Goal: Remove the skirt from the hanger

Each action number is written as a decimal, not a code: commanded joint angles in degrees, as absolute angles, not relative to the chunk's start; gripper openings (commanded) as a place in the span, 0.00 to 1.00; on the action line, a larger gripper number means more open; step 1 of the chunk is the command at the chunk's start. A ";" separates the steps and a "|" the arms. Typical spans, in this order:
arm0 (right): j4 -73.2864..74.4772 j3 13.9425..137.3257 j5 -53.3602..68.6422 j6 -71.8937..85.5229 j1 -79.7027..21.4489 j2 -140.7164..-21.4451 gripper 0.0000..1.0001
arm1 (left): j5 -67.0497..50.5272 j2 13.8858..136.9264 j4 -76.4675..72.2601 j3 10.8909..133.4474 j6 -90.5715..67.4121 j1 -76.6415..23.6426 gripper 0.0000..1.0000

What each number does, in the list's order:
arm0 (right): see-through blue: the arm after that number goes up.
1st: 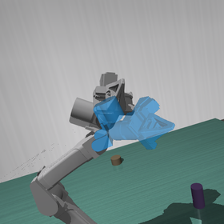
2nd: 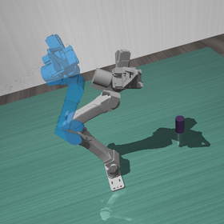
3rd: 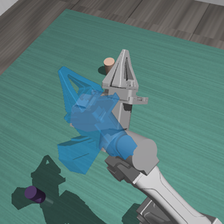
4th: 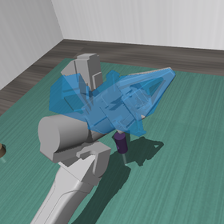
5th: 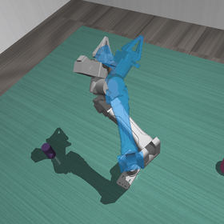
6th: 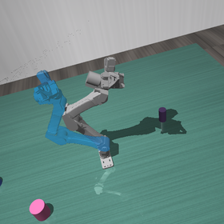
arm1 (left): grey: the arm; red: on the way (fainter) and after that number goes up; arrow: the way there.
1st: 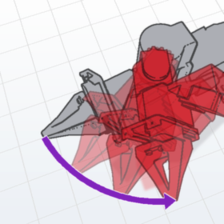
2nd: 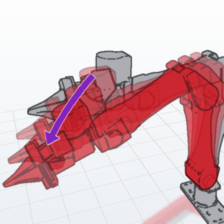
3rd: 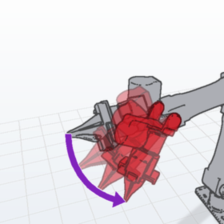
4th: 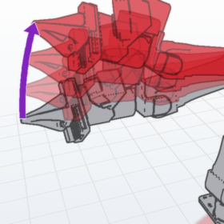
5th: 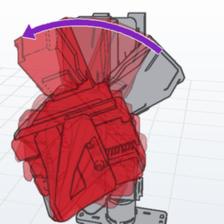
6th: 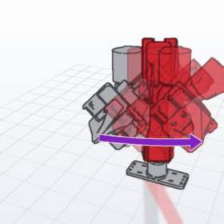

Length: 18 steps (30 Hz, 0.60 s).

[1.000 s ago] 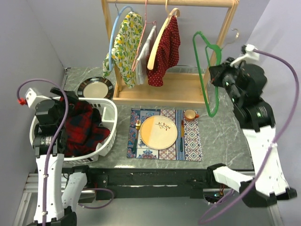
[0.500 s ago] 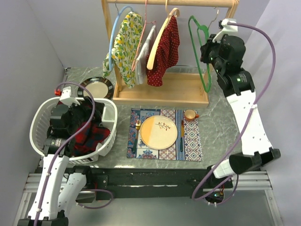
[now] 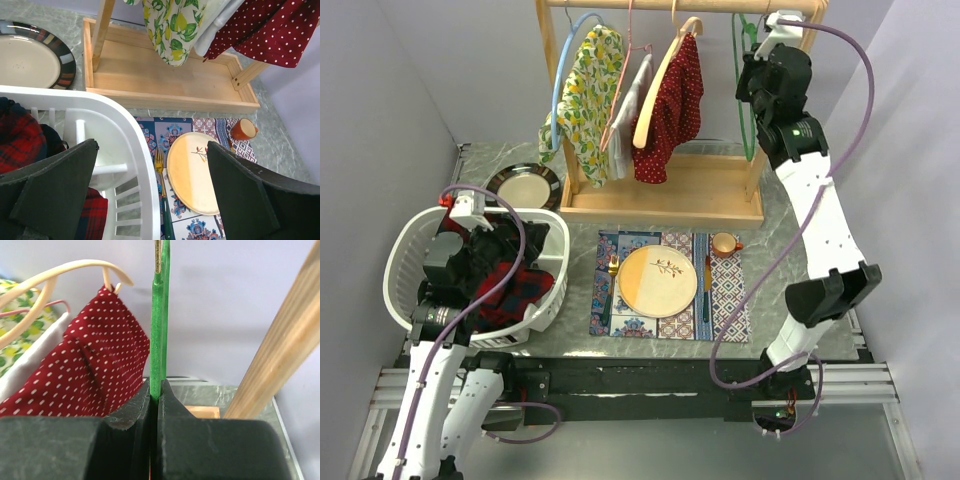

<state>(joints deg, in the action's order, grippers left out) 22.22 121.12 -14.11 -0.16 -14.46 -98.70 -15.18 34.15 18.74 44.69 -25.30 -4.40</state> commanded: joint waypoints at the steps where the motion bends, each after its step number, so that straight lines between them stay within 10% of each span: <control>1: 15.30 125.68 -17.14 -1.85 -13.71 -101.42 0.00 | -15.29 33.49 17.14 44.65 -24.08 -4.57 0.97; 18: 21.69 127.78 -15.30 2.98 -12.39 -104.23 0.03 | -11.87 32.96 17.14 44.03 -24.08 -4.57 0.97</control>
<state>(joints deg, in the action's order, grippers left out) 20.64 124.07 -15.57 1.23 -12.71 -105.78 -12.73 32.82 18.70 44.23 -24.86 -4.47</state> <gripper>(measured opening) 0.057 0.968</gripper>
